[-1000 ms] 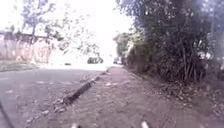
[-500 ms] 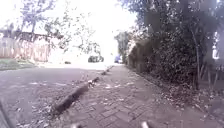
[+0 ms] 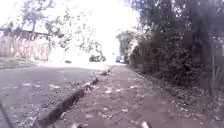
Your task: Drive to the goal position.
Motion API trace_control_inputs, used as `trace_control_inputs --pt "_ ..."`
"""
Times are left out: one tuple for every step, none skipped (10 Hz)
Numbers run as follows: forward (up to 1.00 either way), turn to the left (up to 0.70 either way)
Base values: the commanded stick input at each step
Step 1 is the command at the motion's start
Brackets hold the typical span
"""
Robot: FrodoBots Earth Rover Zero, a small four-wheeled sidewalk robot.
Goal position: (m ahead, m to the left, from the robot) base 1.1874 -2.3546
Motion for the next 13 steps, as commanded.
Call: trace_control_inputs --pt "0.68 -0.31" --pt "0.68 -0.33" --pt "0.68 -0.33" --pt "0.68 -0.33" --pt "0.68 -0.33" --pt "0.68 -0.21" --pt "0.68 -0.10" --pt "0.68 0.00" --pt "0.68 0.00" --pt "0.68 0.00" --pt "0.68 0.00" --pt "0.68 0.00" --pt "0.68 0.00"
